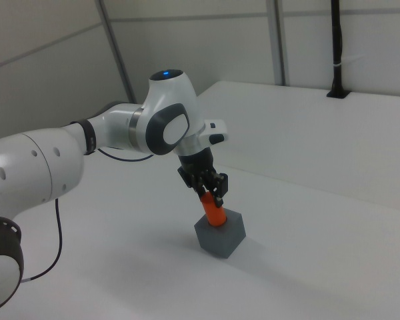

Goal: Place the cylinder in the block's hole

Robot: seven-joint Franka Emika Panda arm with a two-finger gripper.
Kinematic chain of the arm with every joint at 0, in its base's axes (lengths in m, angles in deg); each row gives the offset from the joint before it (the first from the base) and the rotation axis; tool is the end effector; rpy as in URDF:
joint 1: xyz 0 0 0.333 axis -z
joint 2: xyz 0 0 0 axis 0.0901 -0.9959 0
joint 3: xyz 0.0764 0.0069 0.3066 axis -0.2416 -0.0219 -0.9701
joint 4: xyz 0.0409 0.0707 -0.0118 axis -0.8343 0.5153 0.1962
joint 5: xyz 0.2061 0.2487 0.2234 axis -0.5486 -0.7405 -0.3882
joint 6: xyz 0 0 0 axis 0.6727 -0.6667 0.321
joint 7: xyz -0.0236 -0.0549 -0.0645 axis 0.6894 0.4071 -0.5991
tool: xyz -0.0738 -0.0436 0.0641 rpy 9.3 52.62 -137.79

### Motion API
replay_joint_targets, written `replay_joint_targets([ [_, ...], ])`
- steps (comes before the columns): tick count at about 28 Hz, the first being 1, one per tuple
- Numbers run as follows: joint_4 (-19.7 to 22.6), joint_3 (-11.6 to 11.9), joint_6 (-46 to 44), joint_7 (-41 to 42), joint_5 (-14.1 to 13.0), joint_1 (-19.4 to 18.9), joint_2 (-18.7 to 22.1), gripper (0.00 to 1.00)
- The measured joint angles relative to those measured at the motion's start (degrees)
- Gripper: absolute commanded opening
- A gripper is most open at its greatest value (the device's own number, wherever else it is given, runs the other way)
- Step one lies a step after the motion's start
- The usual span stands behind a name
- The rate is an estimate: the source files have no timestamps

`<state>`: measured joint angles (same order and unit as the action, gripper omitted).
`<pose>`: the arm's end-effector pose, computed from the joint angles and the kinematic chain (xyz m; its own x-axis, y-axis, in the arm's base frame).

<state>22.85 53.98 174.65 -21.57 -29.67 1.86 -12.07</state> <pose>0.6986 0.0366 0.4447 0.9973 -0.0104 0.0724 -0.0136 -0.9989 0.0441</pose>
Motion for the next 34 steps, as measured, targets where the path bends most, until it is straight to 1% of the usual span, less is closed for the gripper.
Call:
replay_joint_targets([
  [2,0.01,0.00,-0.15,0.00,0.00,0.00,-0.07,0.22],
  [5,0.04,0.00,-0.20,0.00,0.00,0.00,-0.21,0.28],
  [6,0.07,0.00,-0.22,0.00,0.00,0.00,-0.24,0.32],
  [7,0.12,0.00,-0.24,0.00,0.00,0.00,-0.27,0.38],
  [8,0.15,0.00,-0.25,0.00,0.00,0.00,-0.31,0.57],
  [10,0.18,0.00,-0.26,-0.01,0.00,0.00,-0.42,0.75],
  [12,0.23,0.00,-0.30,-0.02,0.00,0.00,-0.49,0.96],
  [13,0.25,0.00,-0.31,-0.02,0.00,0.00,-0.53,1.00],
  [24,-0.06,0.00,-0.32,-0.03,0.00,0.01,-0.35,1.00],
  [28,-0.49,0.04,-1.68,-0.02,0.00,0.05,1.19,1.00],
  [34,-1.01,0.10,-8.38,-0.01,0.00,0.10,5.70,1.00],
])
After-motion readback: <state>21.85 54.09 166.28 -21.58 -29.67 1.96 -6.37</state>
